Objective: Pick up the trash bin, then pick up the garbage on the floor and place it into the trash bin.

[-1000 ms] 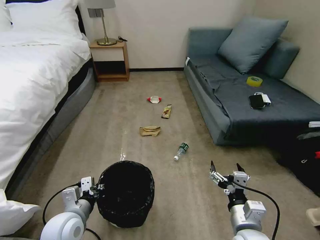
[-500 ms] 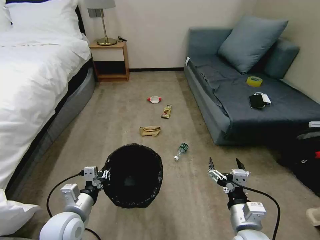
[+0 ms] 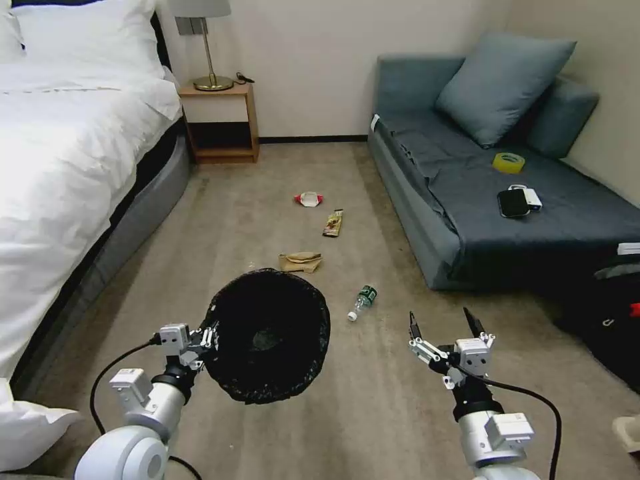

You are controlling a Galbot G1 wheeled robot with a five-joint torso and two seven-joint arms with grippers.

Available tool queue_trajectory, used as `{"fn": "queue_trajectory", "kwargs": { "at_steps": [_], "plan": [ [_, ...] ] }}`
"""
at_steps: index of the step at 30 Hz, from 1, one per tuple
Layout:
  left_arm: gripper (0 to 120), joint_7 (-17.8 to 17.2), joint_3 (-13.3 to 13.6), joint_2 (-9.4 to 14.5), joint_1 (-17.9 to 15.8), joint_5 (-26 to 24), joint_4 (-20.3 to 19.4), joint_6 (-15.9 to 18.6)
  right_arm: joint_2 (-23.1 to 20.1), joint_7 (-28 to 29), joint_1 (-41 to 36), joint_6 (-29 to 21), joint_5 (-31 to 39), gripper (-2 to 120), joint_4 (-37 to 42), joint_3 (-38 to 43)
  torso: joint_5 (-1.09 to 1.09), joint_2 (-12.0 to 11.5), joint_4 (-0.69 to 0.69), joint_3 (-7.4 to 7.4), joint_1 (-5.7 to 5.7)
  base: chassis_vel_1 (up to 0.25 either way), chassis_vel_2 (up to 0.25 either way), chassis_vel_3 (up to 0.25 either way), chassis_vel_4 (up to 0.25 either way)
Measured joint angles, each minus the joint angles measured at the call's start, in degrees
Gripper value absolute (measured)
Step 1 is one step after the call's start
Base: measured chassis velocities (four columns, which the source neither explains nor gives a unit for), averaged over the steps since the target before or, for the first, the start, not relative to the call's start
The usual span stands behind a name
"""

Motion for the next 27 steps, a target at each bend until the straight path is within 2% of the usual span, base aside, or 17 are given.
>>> {"fn": "queue_trajectory", "kwargs": {
  "at_steps": [17, 27],
  "plan": [
    [5, -0.14, -0.85, 0.15, -0.61, -0.23, 0.58, 0.02, 0.00, -0.94, 1.04, 0.33, 0.52, 100, -1.76, -0.29, 0.00, 0.00, 0.00, 0.00, 0.00, -0.003, 0.005, 0.007, -0.003],
    [5, -0.13, -0.71, 0.32, -1.17, -0.35, 0.98, 0.03, 0.00, -1.11, 1.45, 0.62, 0.64, 100, -2.40, -0.35, 0.00, 0.00, 0.00, 0.00, 0.00, -0.134, 0.131, 0.123, -0.135]
  ]
}}
